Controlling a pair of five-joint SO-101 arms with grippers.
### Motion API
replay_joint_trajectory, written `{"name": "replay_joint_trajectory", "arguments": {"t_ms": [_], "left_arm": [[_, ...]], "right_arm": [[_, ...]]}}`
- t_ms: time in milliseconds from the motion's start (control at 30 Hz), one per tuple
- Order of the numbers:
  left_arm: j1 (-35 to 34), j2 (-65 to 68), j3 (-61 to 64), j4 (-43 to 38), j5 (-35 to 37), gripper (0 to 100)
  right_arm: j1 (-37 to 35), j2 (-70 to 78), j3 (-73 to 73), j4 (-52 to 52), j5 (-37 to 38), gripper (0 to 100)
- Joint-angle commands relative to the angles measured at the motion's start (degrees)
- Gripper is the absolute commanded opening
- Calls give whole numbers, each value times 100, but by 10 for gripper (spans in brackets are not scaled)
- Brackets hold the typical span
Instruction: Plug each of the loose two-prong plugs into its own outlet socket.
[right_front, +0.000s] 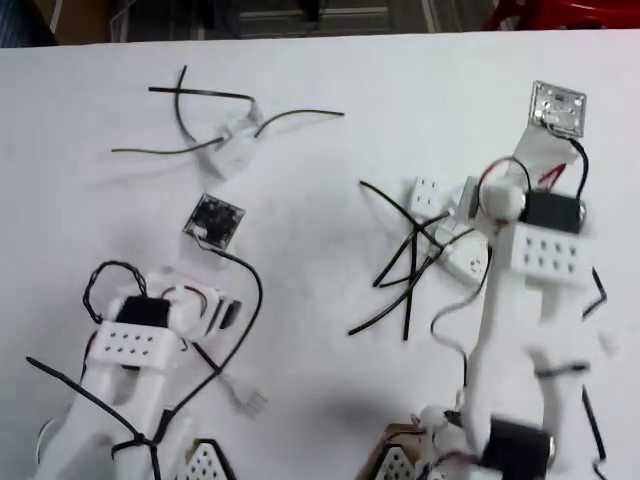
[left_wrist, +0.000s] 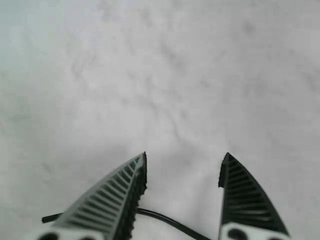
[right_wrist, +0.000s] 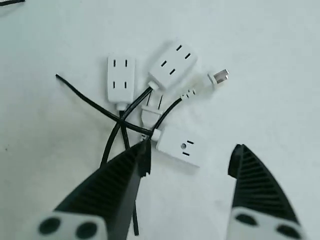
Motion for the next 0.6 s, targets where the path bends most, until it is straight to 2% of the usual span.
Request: {"name": "replay_joint_trajectory", "arguments": {"t_ms": [0,233,567], "left_arm": [[66,-163,-18,-88,44,234],[75,-163,-18,-114,35,234],[75,-163,-18,-132,26,234]], "right_arm": [[13,989,-844,-215,-404,265],[22,3477,-3262,303,-1046,265],[22,6712,-6796,1174,-1363,265]]}}
